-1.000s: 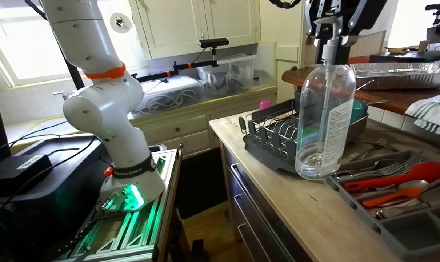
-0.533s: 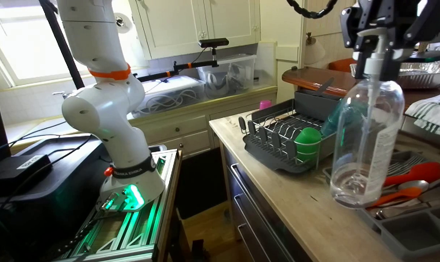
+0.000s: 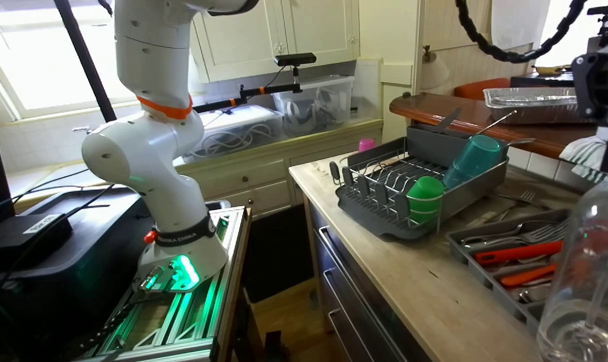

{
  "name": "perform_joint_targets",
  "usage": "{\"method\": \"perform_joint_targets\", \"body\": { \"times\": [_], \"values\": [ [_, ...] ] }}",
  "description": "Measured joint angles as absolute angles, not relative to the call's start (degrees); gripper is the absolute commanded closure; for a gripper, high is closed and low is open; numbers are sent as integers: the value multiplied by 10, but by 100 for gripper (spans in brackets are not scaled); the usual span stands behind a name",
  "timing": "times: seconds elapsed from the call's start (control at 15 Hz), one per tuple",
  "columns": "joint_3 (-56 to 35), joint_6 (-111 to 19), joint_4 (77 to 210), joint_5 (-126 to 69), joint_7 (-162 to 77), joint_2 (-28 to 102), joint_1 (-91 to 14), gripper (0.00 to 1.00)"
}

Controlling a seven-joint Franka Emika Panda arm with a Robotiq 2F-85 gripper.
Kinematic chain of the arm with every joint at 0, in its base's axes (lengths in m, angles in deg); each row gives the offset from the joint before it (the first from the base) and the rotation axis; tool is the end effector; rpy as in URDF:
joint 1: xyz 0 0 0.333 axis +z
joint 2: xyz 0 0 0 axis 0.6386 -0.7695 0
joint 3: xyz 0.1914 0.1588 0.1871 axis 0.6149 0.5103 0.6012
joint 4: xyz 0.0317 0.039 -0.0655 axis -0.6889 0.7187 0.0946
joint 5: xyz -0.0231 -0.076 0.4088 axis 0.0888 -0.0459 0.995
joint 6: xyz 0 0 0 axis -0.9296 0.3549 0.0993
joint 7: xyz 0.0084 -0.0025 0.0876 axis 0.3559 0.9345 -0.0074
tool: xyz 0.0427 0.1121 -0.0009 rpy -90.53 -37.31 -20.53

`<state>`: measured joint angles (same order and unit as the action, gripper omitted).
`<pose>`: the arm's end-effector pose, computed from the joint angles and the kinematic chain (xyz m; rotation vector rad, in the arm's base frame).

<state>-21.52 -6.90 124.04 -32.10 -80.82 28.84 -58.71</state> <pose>0.5938 -0.3733 0.5012 2.9542 0.0526 -0.1980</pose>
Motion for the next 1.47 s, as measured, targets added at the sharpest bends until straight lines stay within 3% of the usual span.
{"method": "perform_joint_targets", "body": {
  "times": [0.67,1.47],
  "values": [
    [-203,38,1034,-233,-728,121,-664,88],
    [-187,25,973,-233,-591,90,-681,88]
  ]
}}
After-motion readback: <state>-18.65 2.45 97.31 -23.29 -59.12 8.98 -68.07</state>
